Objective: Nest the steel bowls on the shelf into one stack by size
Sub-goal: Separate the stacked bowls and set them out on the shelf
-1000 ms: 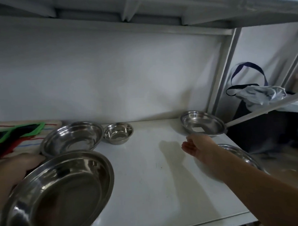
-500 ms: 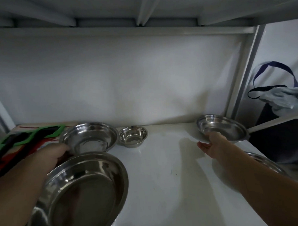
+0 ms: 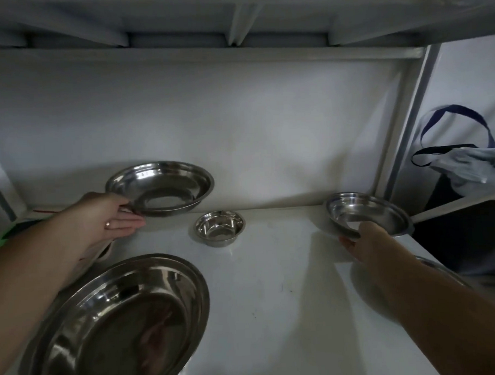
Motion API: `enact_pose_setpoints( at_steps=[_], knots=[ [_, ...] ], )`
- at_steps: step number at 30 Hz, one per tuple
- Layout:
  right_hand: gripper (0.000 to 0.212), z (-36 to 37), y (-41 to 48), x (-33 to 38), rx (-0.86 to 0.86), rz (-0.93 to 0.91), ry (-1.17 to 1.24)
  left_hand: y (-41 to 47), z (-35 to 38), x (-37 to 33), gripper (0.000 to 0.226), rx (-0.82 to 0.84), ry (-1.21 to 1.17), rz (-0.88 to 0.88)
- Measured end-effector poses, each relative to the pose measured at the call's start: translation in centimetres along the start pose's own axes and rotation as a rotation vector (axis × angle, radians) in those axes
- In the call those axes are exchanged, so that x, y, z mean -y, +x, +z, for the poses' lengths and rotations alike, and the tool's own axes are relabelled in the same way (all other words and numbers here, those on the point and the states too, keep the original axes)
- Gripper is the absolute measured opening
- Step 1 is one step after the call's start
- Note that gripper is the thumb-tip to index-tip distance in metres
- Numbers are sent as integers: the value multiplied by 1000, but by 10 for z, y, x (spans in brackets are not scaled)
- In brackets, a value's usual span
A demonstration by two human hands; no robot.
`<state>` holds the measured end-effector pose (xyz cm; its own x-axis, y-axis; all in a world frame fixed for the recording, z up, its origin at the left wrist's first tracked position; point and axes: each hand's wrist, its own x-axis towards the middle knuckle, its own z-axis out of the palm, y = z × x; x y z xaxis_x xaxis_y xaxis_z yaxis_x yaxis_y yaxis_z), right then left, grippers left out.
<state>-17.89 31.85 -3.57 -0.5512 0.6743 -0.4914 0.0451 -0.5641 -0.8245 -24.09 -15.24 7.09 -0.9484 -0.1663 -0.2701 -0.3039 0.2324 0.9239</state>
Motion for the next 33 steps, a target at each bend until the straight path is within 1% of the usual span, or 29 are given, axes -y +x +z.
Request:
enact_pose_setpoints(
  at_steps=[1, 2, 3, 6, 7, 10, 14, 17, 20, 23, 27, 29, 33],
  knots=[
    [32, 3, -4, -2, -10, -11, 46, -2, 5, -2, 22, 25, -26, 7],
    [31, 5, -7, -2, 9, -4, 78, -4, 13, -5, 22, 36, -36, 11],
    [33, 5, -4, -1, 17, 15, 107, -5, 23, -9, 23, 42, -40, 4],
    [46, 5, 14, 8, 24, -16, 35, -11, 49, -18, 25, 108, -20, 13],
    [50, 6, 25, 12, 4, -14, 45, -13, 55, -20, 26, 118, -28, 9],
    [50, 16, 34, 22, 9, -30, 50, -15, 67, -27, 27, 134, -44, 10],
    [23, 26, -11, 40, 83, -38, 40, -20, 76, -32, 27, 137, -55, 36],
    [21, 27, -43, 57, 174, -42, 59, -24, 83, -39, 33, 131, -47, 51],
    [25, 25, -74, 69, 257, -116, 10, -27, 89, -42, 37, 138, -48, 46],
    [17, 11, -119, 78, 388, -137, -38, -47, 86, -40, 36, 138, -72, 34],
    [10, -15, -178, 93, 498, -111, -66, -90, 77, -32, 33, 145, -147, 28],
    [12, -27, -206, 98, 557, -105, -105, -115, 74, -25, 33, 166, -179, 19],
    [38, -44, -250, 97, 657, -96, -286, -165, 70, -11, 34, 209, -192, 8]
  ],
)
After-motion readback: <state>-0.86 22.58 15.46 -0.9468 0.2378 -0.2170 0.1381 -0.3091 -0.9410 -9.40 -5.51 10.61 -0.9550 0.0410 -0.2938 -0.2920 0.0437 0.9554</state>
